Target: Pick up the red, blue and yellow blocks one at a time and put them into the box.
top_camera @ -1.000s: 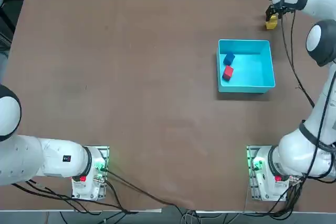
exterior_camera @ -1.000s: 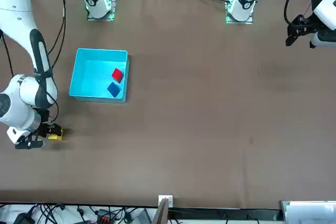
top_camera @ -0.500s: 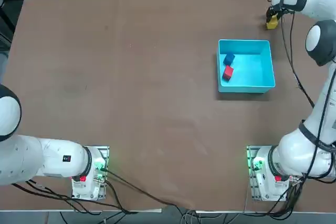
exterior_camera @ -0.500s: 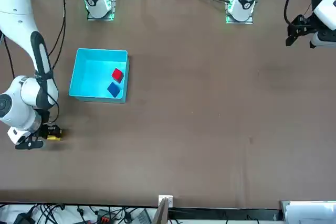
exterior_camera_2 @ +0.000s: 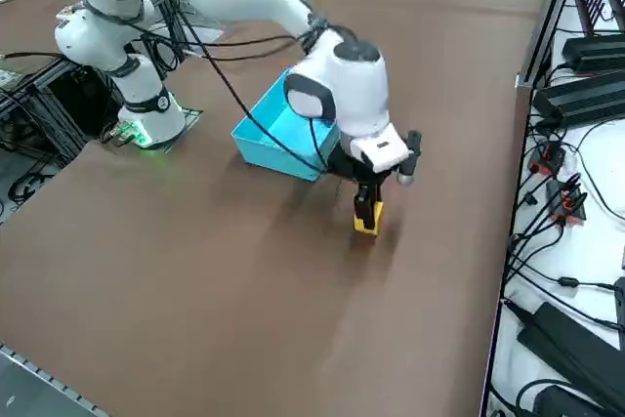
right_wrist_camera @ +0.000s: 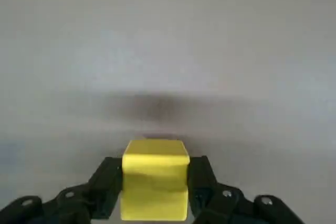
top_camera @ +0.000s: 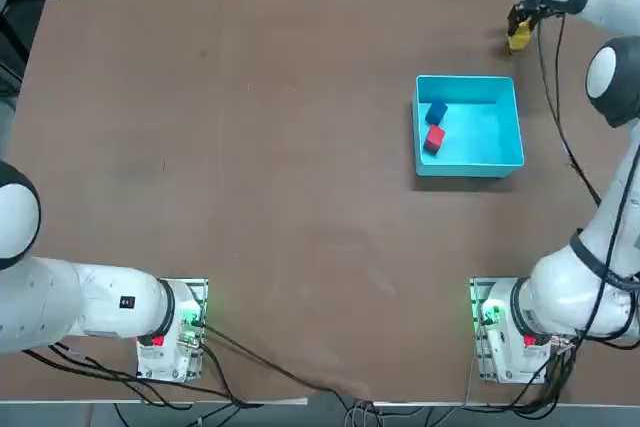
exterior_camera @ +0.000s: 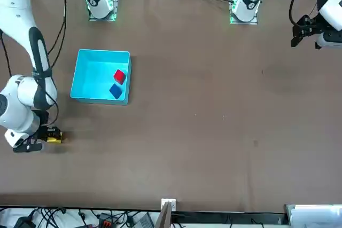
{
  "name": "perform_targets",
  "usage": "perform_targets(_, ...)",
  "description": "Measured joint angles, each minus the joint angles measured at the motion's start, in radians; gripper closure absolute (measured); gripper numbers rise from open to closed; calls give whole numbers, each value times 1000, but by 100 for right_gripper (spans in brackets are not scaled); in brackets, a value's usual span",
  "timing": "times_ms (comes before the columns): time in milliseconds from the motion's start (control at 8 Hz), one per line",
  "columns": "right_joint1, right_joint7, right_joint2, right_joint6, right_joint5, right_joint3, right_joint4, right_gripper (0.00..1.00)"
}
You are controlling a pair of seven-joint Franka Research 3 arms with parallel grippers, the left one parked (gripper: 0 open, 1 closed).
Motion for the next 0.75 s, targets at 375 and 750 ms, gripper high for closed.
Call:
perform_targets(375,19,9,-223,-224,5,41,-57,31)
perform_targets(750,147,234,-448,-235,12,51,-354,31)
